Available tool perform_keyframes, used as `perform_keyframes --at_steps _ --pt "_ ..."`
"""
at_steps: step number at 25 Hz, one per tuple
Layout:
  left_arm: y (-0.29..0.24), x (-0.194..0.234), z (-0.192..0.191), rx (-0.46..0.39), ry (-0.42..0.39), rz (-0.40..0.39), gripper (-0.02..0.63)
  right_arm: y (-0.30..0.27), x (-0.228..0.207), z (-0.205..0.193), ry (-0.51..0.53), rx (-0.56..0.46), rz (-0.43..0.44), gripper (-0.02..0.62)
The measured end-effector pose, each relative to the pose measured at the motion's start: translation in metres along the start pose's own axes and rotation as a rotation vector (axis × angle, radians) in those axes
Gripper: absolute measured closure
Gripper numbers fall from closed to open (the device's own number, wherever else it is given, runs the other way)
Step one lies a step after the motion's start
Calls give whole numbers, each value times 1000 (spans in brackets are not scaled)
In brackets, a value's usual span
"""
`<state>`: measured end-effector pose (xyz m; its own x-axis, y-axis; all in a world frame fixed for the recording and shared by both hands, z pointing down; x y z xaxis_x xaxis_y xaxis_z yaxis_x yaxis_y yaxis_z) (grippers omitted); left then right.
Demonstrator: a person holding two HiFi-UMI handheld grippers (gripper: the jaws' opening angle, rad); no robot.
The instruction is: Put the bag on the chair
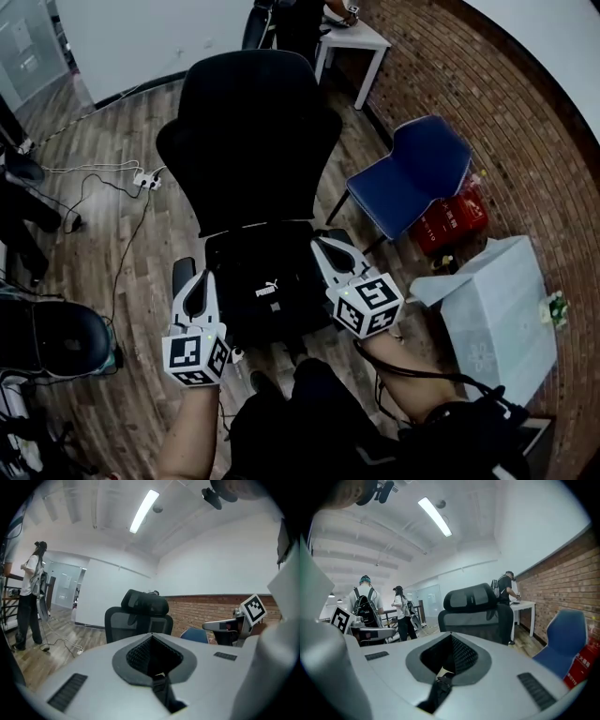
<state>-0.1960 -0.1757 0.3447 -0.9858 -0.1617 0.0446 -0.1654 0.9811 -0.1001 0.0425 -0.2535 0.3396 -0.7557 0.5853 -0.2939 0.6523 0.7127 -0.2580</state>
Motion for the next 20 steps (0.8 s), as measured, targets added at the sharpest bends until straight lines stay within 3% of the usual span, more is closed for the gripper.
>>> perform_keyframes --at_steps 9,16,20 --pt "50 7 46 -88 0 -40 597 48 69 36 33 -92 17 578" --pt "80 2 76 -103 -40 -46 597 81 84 52 -16 -153 36 578" --pt "89 -6 88 -114 -51 -35 597 89 87 63 28 -146 37 578"
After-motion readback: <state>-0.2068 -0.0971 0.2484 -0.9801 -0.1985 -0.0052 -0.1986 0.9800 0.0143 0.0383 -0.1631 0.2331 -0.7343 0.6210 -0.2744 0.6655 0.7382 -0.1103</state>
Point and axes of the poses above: the fingertips, and each gripper's own axes: y backward along the fingers, x to its left, z out of its top, the point moved 5 cm from there along y, backward along the fingers, and after that the axes turned 10 degrees about -y, right-handed, at the moved point
